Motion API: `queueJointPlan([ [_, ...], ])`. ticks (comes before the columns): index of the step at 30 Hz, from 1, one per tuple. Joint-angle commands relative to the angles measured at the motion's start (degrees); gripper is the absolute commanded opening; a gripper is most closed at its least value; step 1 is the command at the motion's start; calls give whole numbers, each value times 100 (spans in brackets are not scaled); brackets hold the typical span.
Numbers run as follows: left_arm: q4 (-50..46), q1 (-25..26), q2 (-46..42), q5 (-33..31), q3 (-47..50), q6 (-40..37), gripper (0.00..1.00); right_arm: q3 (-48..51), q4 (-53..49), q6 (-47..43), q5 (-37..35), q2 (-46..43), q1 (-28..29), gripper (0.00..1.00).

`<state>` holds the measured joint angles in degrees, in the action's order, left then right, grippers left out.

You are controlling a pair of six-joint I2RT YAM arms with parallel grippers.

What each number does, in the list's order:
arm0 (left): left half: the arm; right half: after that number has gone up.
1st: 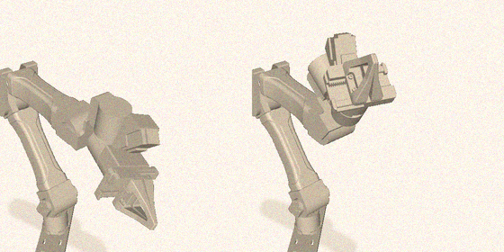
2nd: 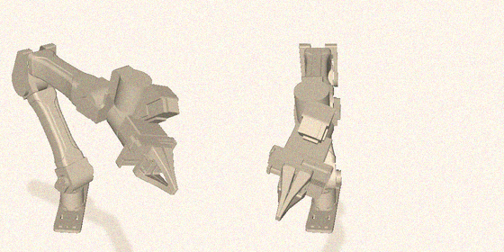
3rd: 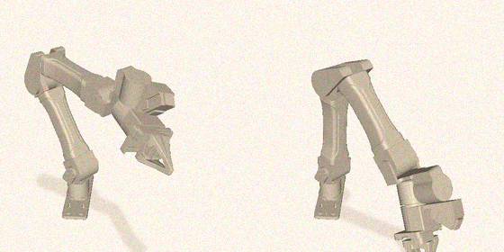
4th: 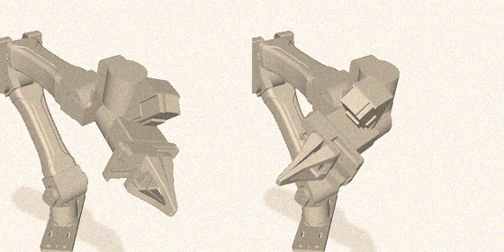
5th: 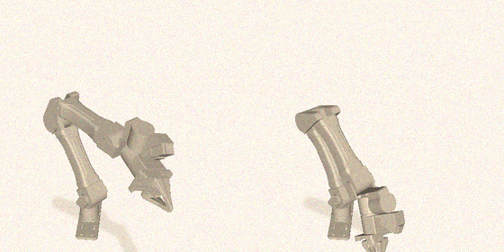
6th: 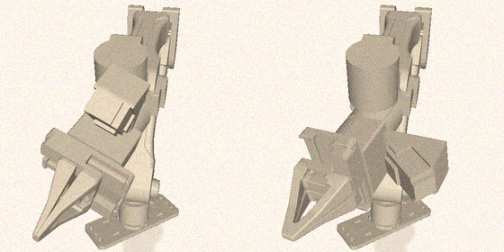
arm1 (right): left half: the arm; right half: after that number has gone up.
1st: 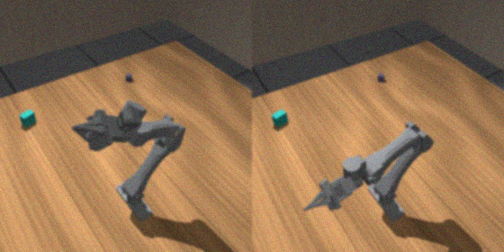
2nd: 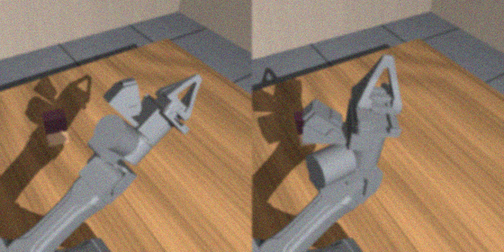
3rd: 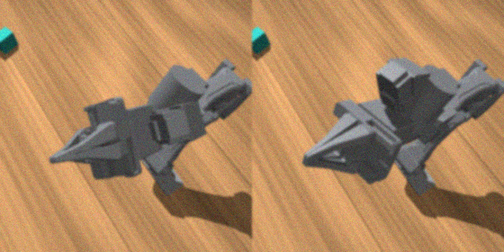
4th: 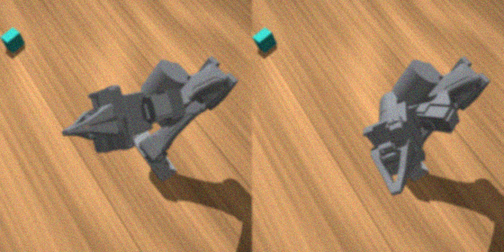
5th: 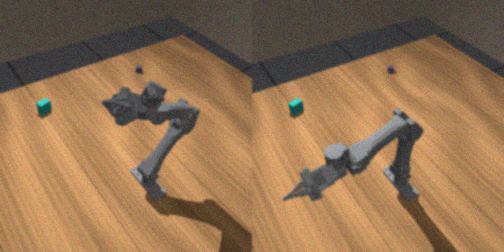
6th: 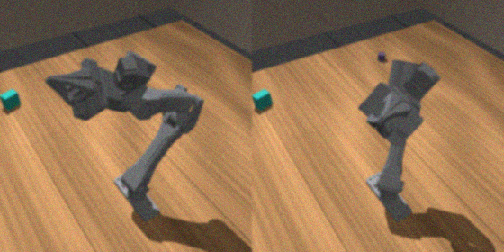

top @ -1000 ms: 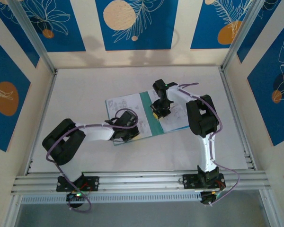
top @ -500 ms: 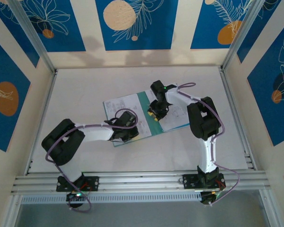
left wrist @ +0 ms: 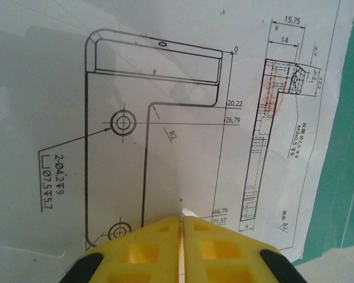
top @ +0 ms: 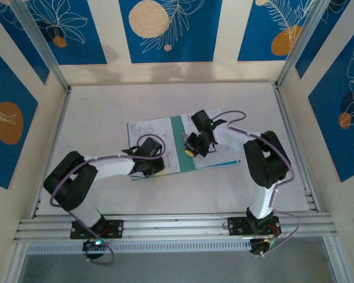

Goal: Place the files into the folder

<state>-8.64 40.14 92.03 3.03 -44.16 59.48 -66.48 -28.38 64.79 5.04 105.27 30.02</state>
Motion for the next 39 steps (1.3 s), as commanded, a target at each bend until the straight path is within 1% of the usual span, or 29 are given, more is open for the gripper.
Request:
queueJointPlan([
  [1,-554,-172,-174,49,68,-561,10,278,404,-29,234,23,209,6],
  [5,-805,-226,-281,31,-37,-833,12,502,622,136,75,-158,428,6],
  [7,-900,-226,-387,6,-81,-881,15,545,619,188,7,-236,493,5],
  [12,-1217,-221,-878,-142,-154,-895,27,745,834,224,87,-362,555,5],
  [16,-1508,-305,-1230,-255,-116,-910,34,878,958,251,205,-350,579,5],
  [20,-1811,-683,-1475,-195,53,-1053,40,1084,1152,306,274,-347,551,4],
  [23,-2032,-1141,-1745,-98,192,-1225,42,1235,1293,315,387,-359,509,4],
  [26,-2291,-1643,-1957,-21,248,-1452,48,1403,1564,371,632,-253,423,5],
  [29,-2326,-2132,-2040,205,337,-1666,51,1518,1699,450,865,-18,341,2],
  [32,-2281,-2494,-2012,384,408,-1852,55,1619,1691,468,888,36,308,1],
  [35,-1965,-2663,-1833,659,479,-2052,58,1561,1489,361,815,35,309,1],
  [39,-1634,-2674,-1424,906,338,-2379,61,1471,1309,255,780,62,272,1],
])
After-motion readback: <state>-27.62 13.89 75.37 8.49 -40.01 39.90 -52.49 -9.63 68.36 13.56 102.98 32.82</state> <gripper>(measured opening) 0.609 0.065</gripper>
